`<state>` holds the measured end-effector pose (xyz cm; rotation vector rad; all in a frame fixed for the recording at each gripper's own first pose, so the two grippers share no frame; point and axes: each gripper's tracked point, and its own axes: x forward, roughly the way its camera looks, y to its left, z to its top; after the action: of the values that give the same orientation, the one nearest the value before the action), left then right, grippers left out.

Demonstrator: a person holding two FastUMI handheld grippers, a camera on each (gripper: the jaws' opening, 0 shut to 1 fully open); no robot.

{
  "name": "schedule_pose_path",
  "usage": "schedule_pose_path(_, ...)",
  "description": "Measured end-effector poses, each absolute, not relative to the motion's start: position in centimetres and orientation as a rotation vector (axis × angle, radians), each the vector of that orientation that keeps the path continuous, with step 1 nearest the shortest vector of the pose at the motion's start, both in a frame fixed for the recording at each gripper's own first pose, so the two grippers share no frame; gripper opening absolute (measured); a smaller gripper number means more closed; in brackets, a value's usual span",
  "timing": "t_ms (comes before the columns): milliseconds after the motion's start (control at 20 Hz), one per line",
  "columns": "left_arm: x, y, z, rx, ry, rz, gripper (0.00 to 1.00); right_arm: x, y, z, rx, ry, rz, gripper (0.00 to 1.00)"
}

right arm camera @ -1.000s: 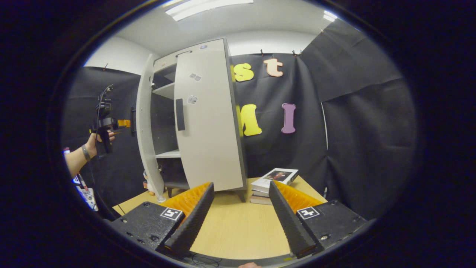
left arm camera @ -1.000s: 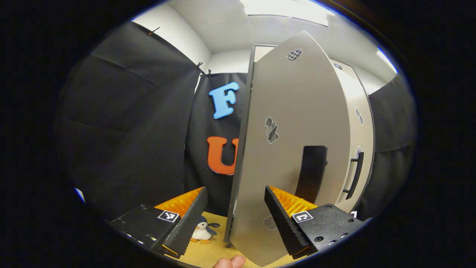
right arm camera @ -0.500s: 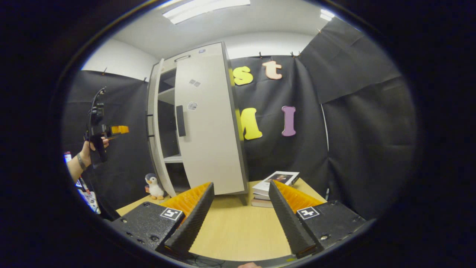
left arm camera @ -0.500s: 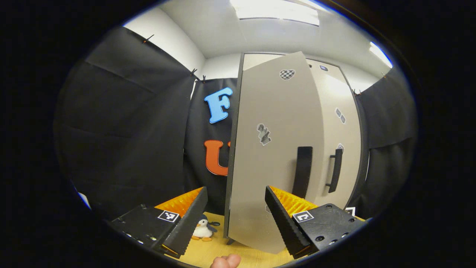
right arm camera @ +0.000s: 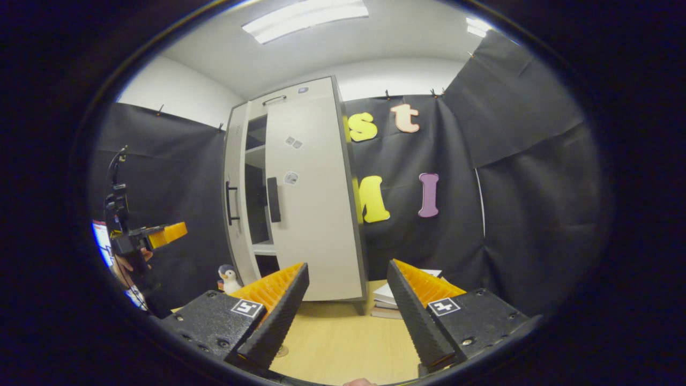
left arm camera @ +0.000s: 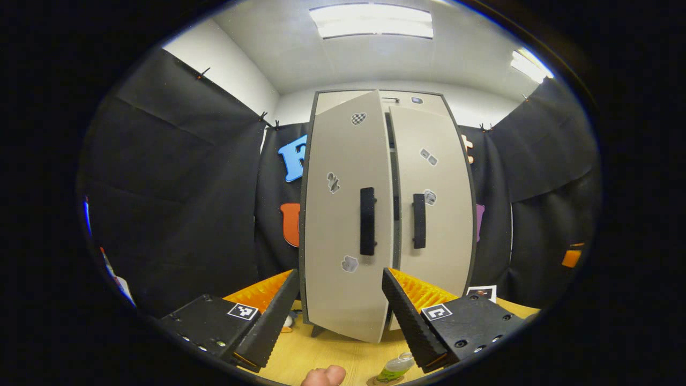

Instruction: Grasp the bottle in the cabinet with the left hand and place it on the coaster, then close the right door with the right hand and the left door with the left hand.

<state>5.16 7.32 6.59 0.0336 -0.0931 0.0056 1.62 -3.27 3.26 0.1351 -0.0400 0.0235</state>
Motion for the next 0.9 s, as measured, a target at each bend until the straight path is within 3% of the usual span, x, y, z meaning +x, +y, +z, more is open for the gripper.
schedule_pose_path(50,4.4,6.1,6.1,0.027,-0.100,-0.008,0.95,1.5,-3.5,3.6,0.127,-0.047,0.013,0.97)
schedule_pose_path(100,3.8,4.8,5.6,0.022,-0.111,-0.025,0.99,1.4,-3.8,3.8,0.118,-0.053,0.002,0.97)
schedule_pose_path(150,3.3,3.6,5.2,0.019,-0.123,-0.035,0.94,1.2,-3.9,3.9,0.112,-0.057,-0.009,0.97)
schedule_pose_path(200,3.0,2.6,4.7,0.027,-0.124,-0.045,0.99,1.1,-3.9,3.7,0.112,-0.056,-0.017,0.96)
schedule_pose_path(250,2.5,1.9,4.1,0.042,-0.123,-0.050,0.95,0.9,-3.8,3.4,0.117,-0.047,-0.018,0.96)
schedule_pose_path(400,0.5,0.2,2.2,0.065,-0.093,-0.051,0.94,-0.3,-3.3,2.5,0.126,-0.021,-0.012,0.97)
schedule_pose_path(900,-1.3,-1.6,1.1,0.054,-0.066,-0.090,0.94,-2.1,-3.2,1.3,0.136,-0.005,-0.036,0.97)
